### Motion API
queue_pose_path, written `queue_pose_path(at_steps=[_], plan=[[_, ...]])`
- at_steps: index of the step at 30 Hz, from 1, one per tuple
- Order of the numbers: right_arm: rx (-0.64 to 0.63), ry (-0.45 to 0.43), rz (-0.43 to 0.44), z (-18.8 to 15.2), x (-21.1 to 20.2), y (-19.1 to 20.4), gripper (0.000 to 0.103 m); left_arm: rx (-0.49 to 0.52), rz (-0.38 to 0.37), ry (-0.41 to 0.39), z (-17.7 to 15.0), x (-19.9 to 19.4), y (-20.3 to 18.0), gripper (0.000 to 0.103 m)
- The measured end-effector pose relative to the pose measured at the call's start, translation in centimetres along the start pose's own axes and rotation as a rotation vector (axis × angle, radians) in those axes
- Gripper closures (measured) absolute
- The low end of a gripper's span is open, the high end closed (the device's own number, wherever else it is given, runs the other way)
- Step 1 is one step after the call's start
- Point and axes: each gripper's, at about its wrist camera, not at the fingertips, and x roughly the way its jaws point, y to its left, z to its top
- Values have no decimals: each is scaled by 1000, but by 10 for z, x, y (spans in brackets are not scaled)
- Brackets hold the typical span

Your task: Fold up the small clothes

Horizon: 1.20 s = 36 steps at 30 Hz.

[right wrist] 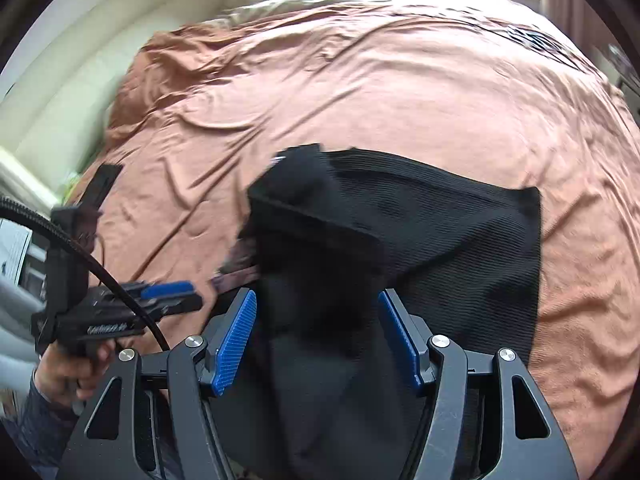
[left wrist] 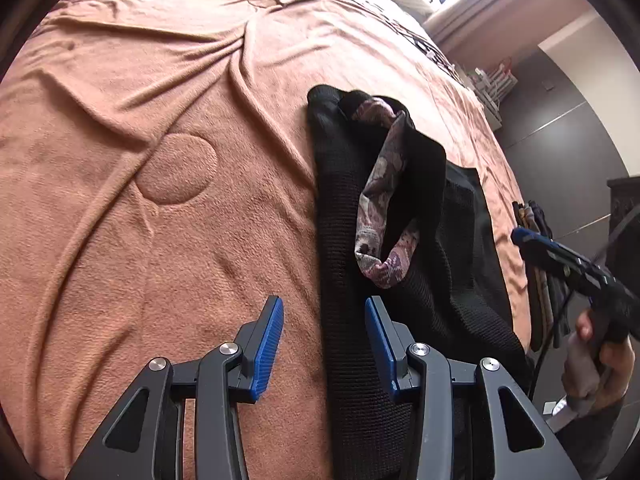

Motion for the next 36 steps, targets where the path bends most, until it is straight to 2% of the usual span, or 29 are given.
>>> queue_pose_path(at_steps=[2, 3, 8, 10, 13, 15, 20, 22, 24, 26, 29, 36], plan=[[46, 16, -2, 2, 10, -15, 44, 9, 3, 12, -1, 5, -2, 58], [60, 26, 6, 5, 15, -18, 50, 13, 7, 19, -1, 8, -3, 58], [136, 50, 74, 14, 40, -36, 55, 22, 16, 38, -1, 18, -6, 58], [163, 60, 110, 17, 46, -44, 61, 23, 18, 40, -1, 19, -6, 58], [194, 80, 147, 19, 58, -57, 66, 20, 16, 41, 2, 21, -7, 58], [207, 93, 162, 20, 63, -66, 72, 19, 18, 41, 2, 22, -6, 58], [237, 94, 188, 21, 70, -74, 78, 19, 23, 42, 2, 25, -8, 58], [237, 85, 189, 21, 66, -76, 86, 19, 24, 41, 2, 26, -9, 58], [226, 73, 171, 19, 58, -75, 96, 21, 26, 41, 1, 25, -10, 58], [212, 55, 141, 18, 47, -73, 99, 20, 27, 41, 1, 25, -11, 58], [170, 34, 109, 19, 29, -71, 99, 22, 25, 39, 1, 23, -12, 58], [103, -60, -101, 29, -10, -74, 100, 23, 17, 34, 3, 18, -11, 58]])
